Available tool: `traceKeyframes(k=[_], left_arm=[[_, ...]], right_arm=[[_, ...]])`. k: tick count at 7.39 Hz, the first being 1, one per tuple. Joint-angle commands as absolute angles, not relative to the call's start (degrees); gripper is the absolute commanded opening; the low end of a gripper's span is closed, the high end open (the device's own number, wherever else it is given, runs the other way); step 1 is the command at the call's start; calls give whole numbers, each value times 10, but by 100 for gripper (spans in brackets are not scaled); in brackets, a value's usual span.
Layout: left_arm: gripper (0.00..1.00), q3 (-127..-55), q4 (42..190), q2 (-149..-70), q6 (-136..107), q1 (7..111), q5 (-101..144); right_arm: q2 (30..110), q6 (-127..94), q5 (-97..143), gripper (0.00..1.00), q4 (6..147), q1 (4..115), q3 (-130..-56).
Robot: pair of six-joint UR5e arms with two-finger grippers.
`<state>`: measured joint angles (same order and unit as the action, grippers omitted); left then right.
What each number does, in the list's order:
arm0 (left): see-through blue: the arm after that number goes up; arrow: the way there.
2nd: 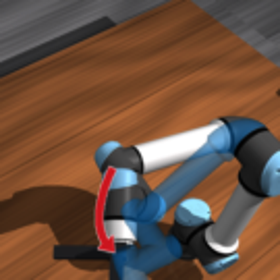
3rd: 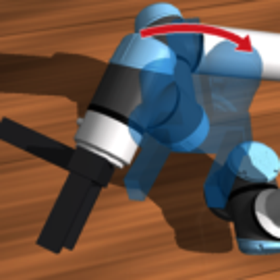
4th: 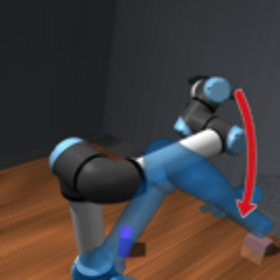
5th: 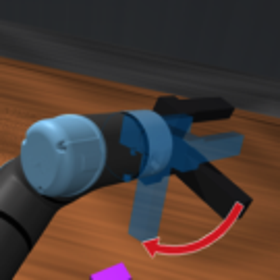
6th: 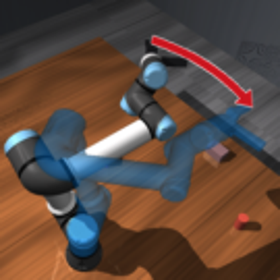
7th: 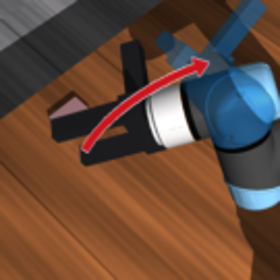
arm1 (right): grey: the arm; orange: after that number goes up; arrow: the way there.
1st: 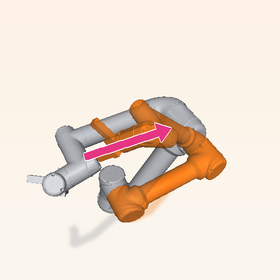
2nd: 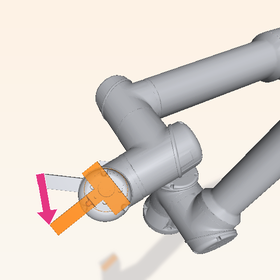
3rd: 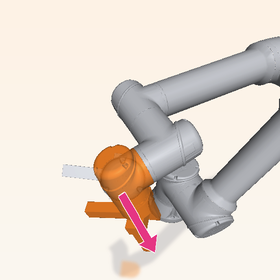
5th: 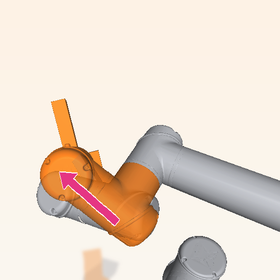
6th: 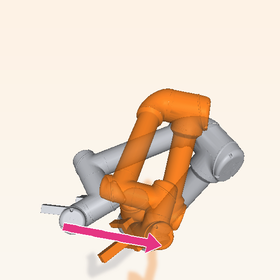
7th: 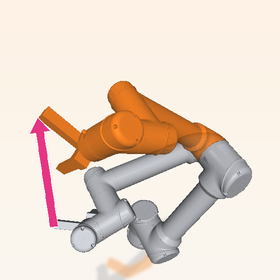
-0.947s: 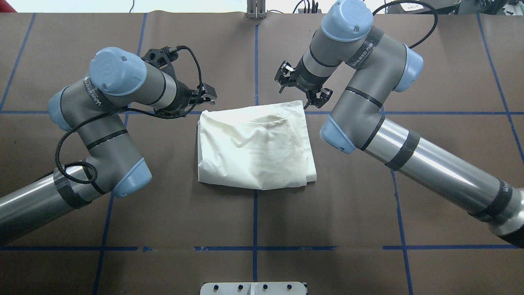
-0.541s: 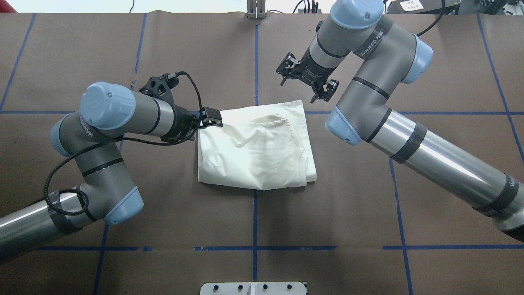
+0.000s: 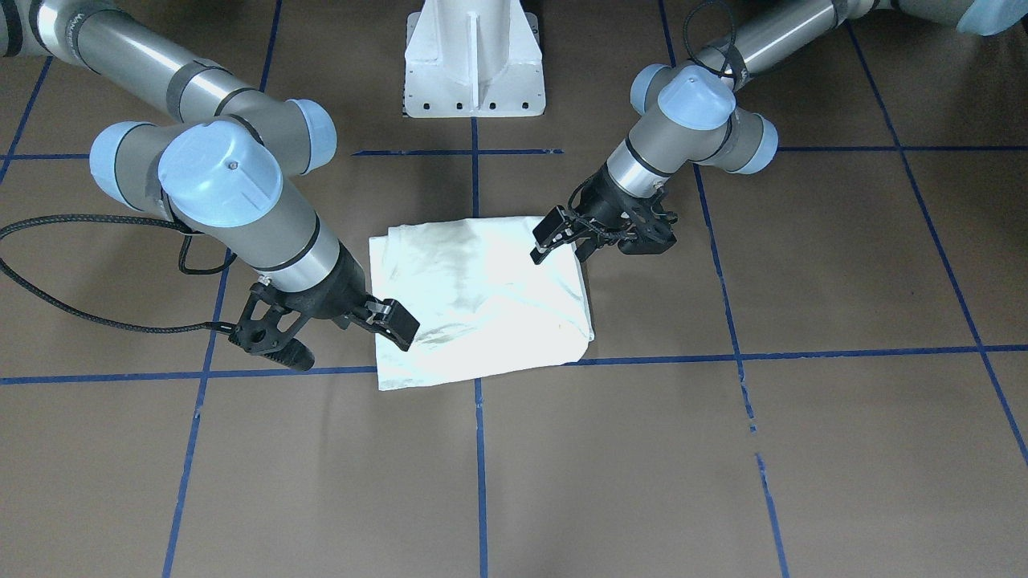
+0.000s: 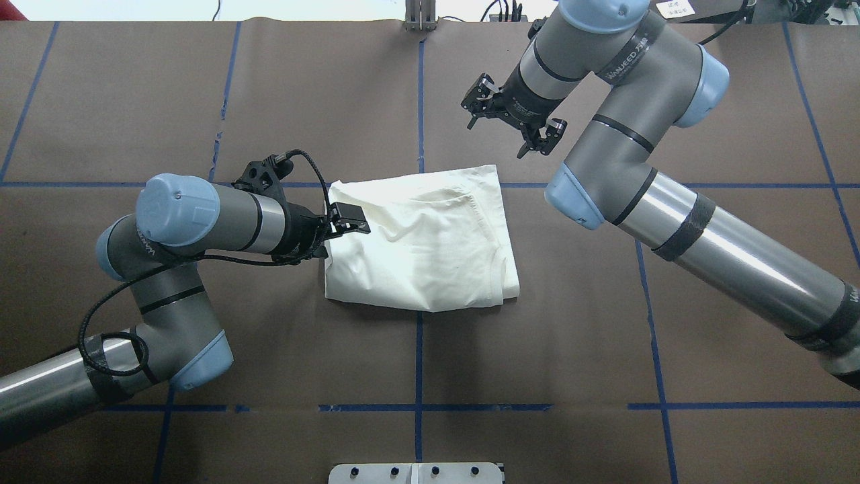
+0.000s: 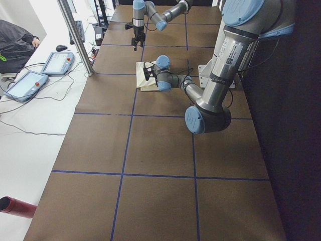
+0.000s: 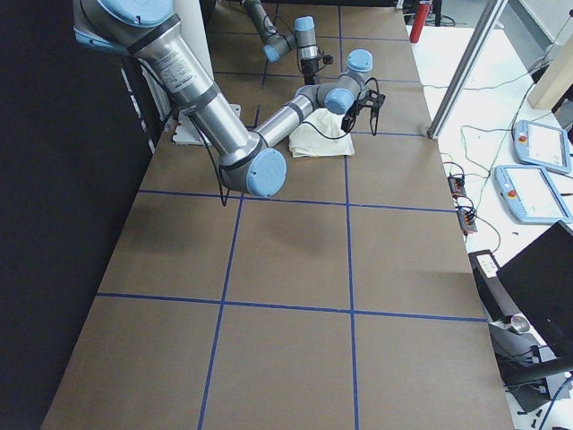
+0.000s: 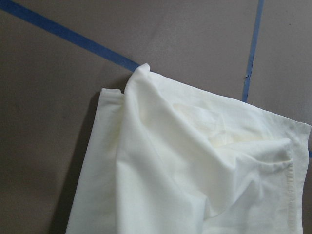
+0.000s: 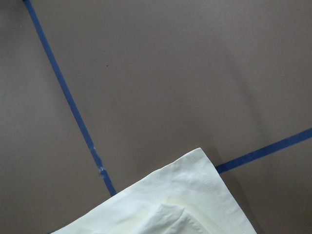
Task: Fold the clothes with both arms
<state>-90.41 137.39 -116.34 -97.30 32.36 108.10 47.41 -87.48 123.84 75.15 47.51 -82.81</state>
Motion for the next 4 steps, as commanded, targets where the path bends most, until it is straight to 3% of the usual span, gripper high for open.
traceKeyframes(k=[1,4], left_arm=[[100,-902,1384,-1165,-969,306,1091],[100,-900,1402,-1158,-930,283,1126]], right_arm=[[473,-874,1239,100,751,477,-830],[472,-874,1238,100,752,483,-830]])
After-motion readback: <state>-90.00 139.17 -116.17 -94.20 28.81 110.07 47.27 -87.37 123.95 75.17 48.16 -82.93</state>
